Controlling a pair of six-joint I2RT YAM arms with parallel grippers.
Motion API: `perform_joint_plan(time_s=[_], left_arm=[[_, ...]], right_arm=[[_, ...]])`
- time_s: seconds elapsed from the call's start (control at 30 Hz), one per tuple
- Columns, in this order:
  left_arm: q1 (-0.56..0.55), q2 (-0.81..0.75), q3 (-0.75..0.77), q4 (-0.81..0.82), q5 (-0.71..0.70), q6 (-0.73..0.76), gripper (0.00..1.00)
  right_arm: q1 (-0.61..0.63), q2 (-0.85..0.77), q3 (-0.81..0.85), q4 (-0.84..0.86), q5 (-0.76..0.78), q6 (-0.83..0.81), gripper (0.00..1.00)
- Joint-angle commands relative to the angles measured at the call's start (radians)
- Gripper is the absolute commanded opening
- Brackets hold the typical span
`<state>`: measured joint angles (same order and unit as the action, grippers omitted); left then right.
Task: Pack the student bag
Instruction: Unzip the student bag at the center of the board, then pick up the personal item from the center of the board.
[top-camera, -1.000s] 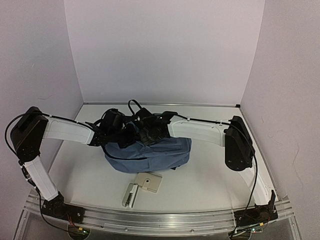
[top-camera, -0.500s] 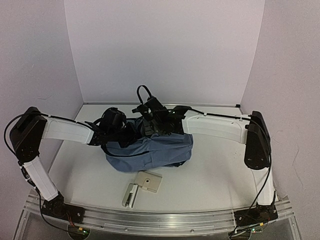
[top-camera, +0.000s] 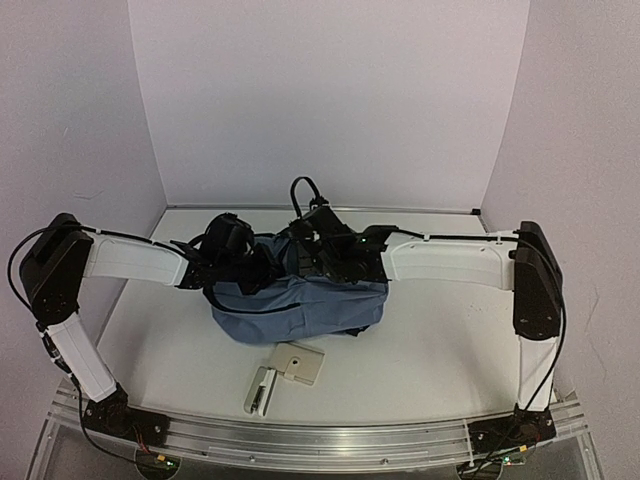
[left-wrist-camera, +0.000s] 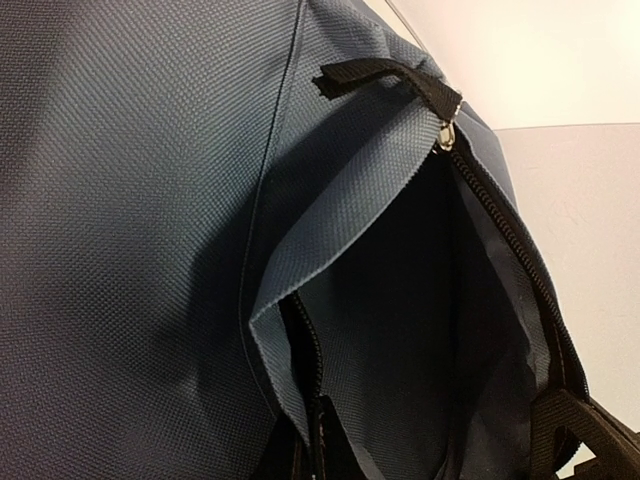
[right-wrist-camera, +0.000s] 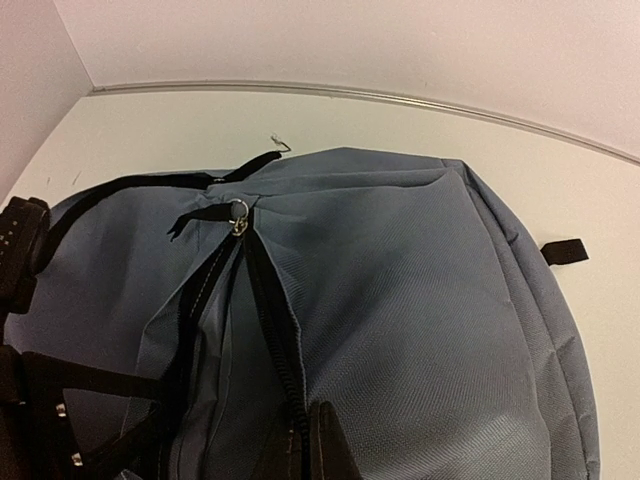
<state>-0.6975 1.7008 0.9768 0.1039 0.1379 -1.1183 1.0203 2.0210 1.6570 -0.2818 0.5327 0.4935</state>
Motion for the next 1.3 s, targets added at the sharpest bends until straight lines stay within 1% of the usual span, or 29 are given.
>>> perform_joint_plan(time_s=[0.0,0.07,0.13,0.27,0.37,0.47,0.57,0.6,0.67,0.7,0.73,0.77,0.83,0.9,0.93,1.0,1.1,1.2,1.27], left_arm=[[0.036,0.038,0.000,-0.179,-0.100,0.032,0.00],[0.036,0.044,0.017,-0.177,-0.087,0.055,0.01],[0.036,0.025,0.039,-0.180,-0.077,0.092,0.06],[0.036,-0.067,0.111,-0.251,-0.088,0.203,0.30],[0.036,-0.160,0.149,-0.307,-0.089,0.301,0.51],[0.036,-0.262,0.144,-0.344,-0.081,0.378,0.60],[0.036,-0.348,0.106,-0.342,-0.006,0.434,0.68],[0.036,-0.371,0.091,-0.347,0.032,0.447,0.69],[0.036,-0.401,0.068,-0.367,0.083,0.452,0.72],[0.036,-0.422,0.045,-0.371,0.103,0.443,0.72],[0.036,-0.439,0.018,-0.369,0.114,0.427,0.73],[0.036,-0.460,-0.012,-0.360,0.118,0.408,0.74],[0.036,-0.518,-0.085,-0.335,0.114,0.371,0.75],[0.037,-0.581,-0.141,-0.333,0.094,0.361,0.76],[0.038,-0.608,-0.165,-0.354,0.066,0.350,0.77],[0.038,-0.660,-0.199,-0.384,0.035,0.334,0.80],[0.039,-0.703,-0.204,-0.421,0.046,0.333,0.83],[0.039,-0.701,-0.167,-0.486,0.061,0.340,0.84],[0.041,-0.701,-0.163,-0.486,0.085,0.332,0.84]], right_arm=[[-0.027,-0.186,-0.025,0.124,0.181,-0.020,0.00],[-0.026,-0.172,-0.017,0.125,0.150,-0.034,0.00],[-0.025,-0.160,-0.015,0.124,0.118,-0.036,0.00],[-0.025,-0.164,-0.033,0.124,0.067,-0.038,0.00],[-0.026,-0.165,-0.034,0.124,0.031,-0.045,0.00],[-0.026,-0.153,-0.026,0.124,-0.007,-0.049,0.00],[-0.025,-0.138,-0.019,0.124,-0.032,-0.044,0.00],[-0.026,-0.137,-0.017,0.124,-0.042,-0.042,0.05],[-0.026,-0.133,-0.011,0.124,-0.069,-0.042,0.25],[-0.026,-0.134,-0.008,0.124,-0.090,-0.045,0.38],[-0.026,-0.140,-0.006,0.124,-0.107,-0.049,0.48],[-0.026,-0.148,-0.006,0.124,-0.125,-0.056,0.56],[-0.026,-0.173,-0.012,0.124,-0.177,-0.085,0.66],[-0.025,-0.216,-0.029,0.124,-0.264,-0.125,0.71],[-0.025,-0.239,-0.044,0.124,-0.319,-0.152,0.74],[-0.025,-0.289,-0.076,0.120,-0.444,-0.204,0.78],[-0.017,-0.378,-0.173,0.112,-0.655,-0.268,0.82],[-0.005,-0.449,-0.285,0.099,-0.822,-0.288,0.83],[-0.003,-0.471,-0.360,0.082,-0.909,-0.258,0.80]])
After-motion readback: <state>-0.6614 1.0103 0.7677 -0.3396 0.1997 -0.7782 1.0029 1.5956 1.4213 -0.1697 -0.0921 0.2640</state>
